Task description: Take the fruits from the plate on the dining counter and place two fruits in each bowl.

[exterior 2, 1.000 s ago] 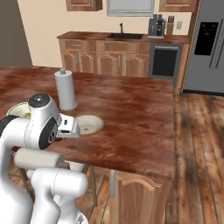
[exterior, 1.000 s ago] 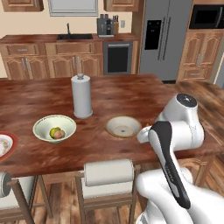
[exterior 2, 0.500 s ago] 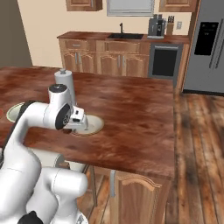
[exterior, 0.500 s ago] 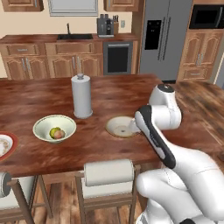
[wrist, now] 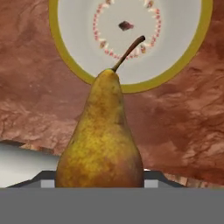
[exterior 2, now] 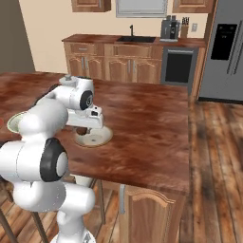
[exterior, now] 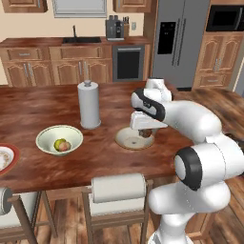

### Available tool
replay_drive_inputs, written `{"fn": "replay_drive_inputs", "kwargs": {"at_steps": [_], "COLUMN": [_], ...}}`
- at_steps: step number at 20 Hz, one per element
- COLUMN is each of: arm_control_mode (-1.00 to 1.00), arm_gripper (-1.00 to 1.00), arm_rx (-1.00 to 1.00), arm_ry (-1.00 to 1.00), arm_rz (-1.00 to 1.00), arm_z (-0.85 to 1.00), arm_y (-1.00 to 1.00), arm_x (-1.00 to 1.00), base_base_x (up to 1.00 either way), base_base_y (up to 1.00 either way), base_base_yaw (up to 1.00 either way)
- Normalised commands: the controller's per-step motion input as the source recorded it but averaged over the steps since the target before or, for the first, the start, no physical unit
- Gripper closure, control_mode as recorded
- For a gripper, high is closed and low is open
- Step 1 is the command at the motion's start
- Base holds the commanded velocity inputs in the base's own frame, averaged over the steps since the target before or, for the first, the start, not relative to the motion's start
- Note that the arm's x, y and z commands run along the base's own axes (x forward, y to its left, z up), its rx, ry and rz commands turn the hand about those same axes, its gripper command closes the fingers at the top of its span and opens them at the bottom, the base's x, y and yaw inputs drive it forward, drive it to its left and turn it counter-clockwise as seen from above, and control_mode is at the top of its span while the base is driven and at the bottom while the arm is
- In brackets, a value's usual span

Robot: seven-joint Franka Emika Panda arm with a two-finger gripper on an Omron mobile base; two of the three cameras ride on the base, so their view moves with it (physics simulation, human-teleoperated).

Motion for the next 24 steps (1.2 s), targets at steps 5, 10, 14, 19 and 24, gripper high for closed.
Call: {"fn": "replay_drive_inputs", "kwargs": {"at_steps": [5,10,14,19,24], "arm_control_mode": [-1.0,-1.0,-1.0,-1.0,-1.0], "arm_gripper": [1.0,1.0,1.0,1.0,1.0], "arm_rx": [0.0,0.0,0.0,0.01,0.04], "arm_ry": [0.1,0.0,0.01,0.0,-0.1], "arm_rz": [0.0,0.0,0.0,0.0,0.0], "arm_z": [-0.7,-0.59,-0.41,-0.44,-0.03], "arm_y": [0.01,0.07,0.07,0.01,0.0], "arm_x": [0.93,0.54,0.37,0.04,-0.48], "base_base_x": [0.0,0.0,0.0,0.0,0.0], "base_base_y": [0.0,0.0,0.0,0.0,0.0], "base_base_yaw": [0.0,0.0,0.0,0.0,0.0]}}
